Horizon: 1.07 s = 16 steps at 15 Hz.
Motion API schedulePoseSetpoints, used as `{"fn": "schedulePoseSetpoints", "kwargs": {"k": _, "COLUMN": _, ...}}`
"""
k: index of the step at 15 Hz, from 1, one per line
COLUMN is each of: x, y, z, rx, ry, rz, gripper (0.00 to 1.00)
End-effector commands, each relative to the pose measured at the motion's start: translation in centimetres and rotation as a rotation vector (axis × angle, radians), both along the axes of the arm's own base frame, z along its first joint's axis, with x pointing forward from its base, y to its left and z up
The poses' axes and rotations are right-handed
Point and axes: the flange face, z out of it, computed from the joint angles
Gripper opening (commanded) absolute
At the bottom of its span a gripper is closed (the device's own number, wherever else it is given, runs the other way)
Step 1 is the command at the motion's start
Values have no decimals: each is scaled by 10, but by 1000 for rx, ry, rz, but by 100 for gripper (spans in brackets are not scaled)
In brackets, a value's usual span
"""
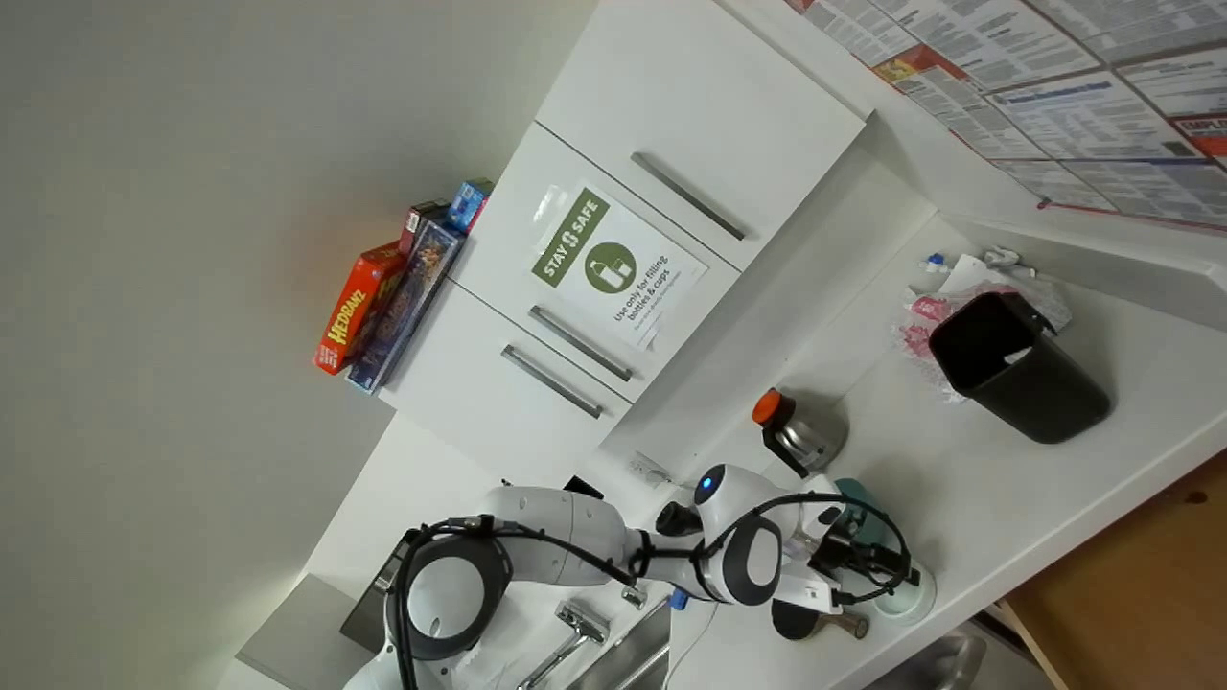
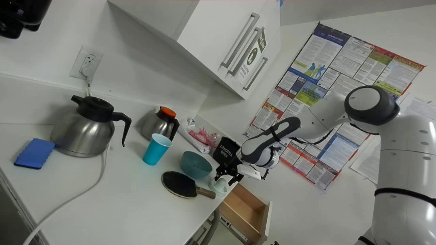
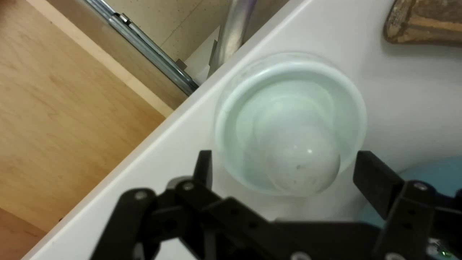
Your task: Put the white object in the drawer
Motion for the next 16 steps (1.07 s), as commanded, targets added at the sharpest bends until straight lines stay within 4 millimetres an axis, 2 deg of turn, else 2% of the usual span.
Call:
{"fn": "schedulePoseSetpoints", "kwargs": {"k": 1, "x": 5, "y": 5, "z": -4, "rx": 12, "ry": 15, "rz": -2, "gripper": 100}}
{"fn": "schedulePoseSetpoints", "kwargs": {"k": 2, "x": 5, "y": 7, "z": -5, "rx": 13, "ry": 16, "rz": -1, "gripper": 75}}
{"fn": "schedulePoseSetpoints", "kwargs": {"k": 3, "x": 5, "y": 5, "z": -5, "rx": 12, "ry": 17, "rz": 1, "gripper": 74}}
{"fn": "schedulePoseSetpoints", "kwargs": {"k": 9, "x": 6, "y": 6, "z": -5, "rx": 11, "ry": 17, "rz": -3, "gripper": 27}}
{"fn": "schedulePoseSetpoints", "kwargs": {"k": 13, "x": 4, "y": 6, "z": 2, "rx": 0, "ry": 10, "rz": -32, "gripper": 25}}
{"fn": "schedulePoseSetpoints", "kwargs": {"k": 16, "x": -2, "y": -5, "z": 15, "rx": 0, "ry": 9, "rz": -103, "gripper": 25}}
